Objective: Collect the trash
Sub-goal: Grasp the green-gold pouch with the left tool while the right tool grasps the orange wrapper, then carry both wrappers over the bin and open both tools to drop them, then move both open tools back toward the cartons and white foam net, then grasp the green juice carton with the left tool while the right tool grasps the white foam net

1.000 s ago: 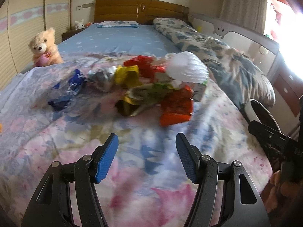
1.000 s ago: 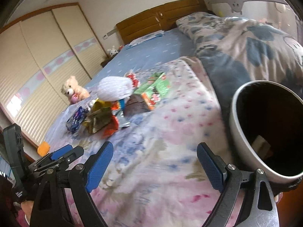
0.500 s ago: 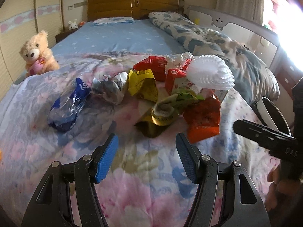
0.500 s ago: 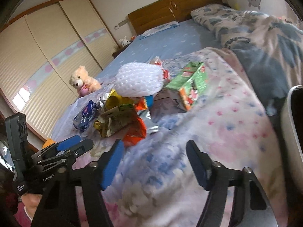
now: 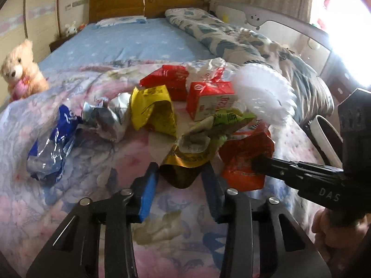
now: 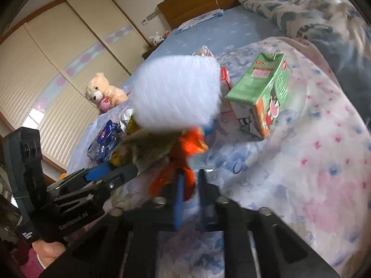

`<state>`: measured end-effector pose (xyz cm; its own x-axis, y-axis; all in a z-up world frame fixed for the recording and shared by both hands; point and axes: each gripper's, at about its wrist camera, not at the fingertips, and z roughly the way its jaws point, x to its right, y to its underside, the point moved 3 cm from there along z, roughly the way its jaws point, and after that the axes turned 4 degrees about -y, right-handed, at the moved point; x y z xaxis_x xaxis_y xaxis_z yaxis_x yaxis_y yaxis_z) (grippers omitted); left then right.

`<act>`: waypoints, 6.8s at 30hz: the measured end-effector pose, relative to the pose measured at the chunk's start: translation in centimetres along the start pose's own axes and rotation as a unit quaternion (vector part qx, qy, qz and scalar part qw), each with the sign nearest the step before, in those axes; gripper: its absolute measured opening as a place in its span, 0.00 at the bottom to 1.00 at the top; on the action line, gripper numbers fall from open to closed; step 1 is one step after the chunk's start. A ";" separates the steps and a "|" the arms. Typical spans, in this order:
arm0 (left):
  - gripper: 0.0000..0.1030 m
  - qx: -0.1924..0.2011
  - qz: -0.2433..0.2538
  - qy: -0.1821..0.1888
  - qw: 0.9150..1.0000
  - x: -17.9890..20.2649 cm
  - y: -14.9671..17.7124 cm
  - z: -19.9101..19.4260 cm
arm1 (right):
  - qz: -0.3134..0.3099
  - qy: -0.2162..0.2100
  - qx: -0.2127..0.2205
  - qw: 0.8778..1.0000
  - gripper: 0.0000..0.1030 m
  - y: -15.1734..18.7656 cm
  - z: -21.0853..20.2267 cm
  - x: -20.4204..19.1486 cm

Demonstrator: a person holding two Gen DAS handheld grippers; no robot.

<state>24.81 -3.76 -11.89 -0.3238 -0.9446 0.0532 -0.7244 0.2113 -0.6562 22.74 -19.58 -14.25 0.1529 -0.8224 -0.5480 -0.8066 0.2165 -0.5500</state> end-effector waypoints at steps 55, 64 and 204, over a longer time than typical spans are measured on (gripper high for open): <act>0.14 0.055 0.057 0.103 0.991 18.1 1.1 -7.0 | 0.083 0.099 0.156 0.979 0.03 6.0 -24.5 11.7; 0.14 0.062 0.089 0.111 0.988 22.3 -0.3 -6.6 | 0.095 0.118 0.159 0.976 0.03 5.7 -25.9 14.4; 0.28 0.016 -0.063 -0.012 0.998 5.4 6.5 -4.3 | -0.013 0.111 0.073 0.991 0.76 4.4 -8.8 4.8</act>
<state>15.73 -6.42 -12.64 -0.2169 -0.9689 0.1193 -0.7385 0.0829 -0.6692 14.90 -27.23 -13.76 0.0298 -0.9208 -0.3890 -0.7097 0.2546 -0.6569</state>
